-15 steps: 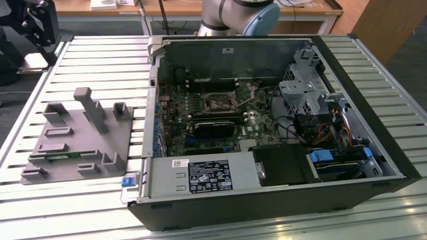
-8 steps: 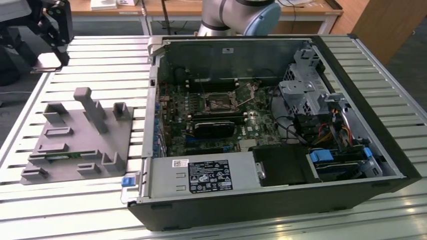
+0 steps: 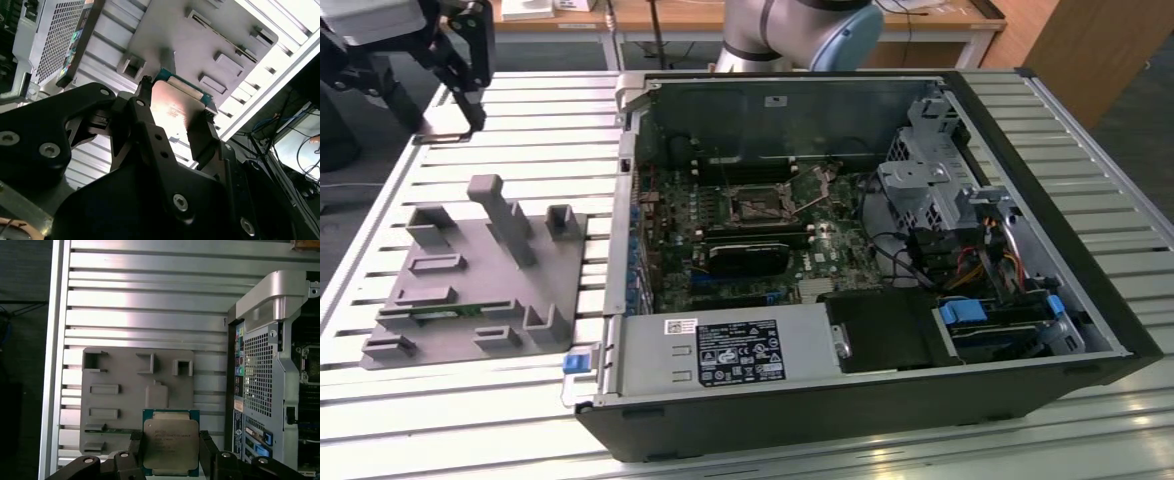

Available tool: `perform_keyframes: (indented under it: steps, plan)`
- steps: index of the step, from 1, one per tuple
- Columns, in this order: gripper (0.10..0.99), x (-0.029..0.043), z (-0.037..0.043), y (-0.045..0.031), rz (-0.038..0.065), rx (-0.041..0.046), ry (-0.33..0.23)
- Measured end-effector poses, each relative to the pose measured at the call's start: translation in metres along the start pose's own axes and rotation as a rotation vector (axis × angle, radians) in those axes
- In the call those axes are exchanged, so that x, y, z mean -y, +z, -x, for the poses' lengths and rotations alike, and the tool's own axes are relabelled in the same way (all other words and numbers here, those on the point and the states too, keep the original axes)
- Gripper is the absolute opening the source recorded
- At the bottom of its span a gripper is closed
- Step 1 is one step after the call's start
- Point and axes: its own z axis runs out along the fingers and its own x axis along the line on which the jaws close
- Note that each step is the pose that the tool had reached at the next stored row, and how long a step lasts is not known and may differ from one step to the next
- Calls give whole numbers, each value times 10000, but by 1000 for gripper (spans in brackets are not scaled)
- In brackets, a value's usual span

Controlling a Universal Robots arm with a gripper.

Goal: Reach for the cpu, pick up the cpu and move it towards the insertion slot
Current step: 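Pick up the cpu and move it towards the insertion slot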

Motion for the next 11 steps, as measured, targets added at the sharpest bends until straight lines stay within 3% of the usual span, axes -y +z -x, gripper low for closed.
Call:
perform_keyframes:
  steps: [11]
  plan:
    - [533, 6, 446, 0, 0, 1, 1]
